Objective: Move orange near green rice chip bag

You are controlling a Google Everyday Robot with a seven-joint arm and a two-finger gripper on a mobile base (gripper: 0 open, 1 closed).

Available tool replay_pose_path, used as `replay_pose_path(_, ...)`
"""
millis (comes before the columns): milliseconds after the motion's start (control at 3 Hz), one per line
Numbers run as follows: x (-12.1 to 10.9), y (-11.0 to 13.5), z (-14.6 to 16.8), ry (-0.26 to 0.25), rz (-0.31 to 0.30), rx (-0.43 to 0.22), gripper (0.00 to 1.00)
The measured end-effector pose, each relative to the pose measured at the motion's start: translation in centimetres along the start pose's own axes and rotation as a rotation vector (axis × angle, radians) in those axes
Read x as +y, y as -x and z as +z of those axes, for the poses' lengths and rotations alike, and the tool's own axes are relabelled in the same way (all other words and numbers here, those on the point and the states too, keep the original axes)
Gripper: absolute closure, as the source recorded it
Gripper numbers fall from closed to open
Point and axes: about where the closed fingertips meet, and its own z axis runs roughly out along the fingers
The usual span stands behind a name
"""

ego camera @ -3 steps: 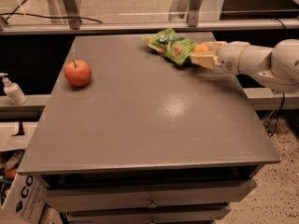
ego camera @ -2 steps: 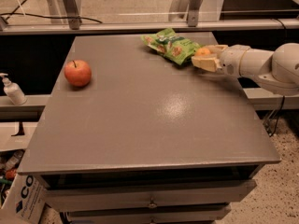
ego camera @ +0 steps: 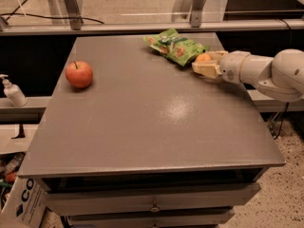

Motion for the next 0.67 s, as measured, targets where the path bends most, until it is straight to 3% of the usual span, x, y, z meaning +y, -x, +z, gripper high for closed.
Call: replay_pose_path(667, 0.27, -0.67, -0.36, -0.006, 0.012, 0.005, 0.36)
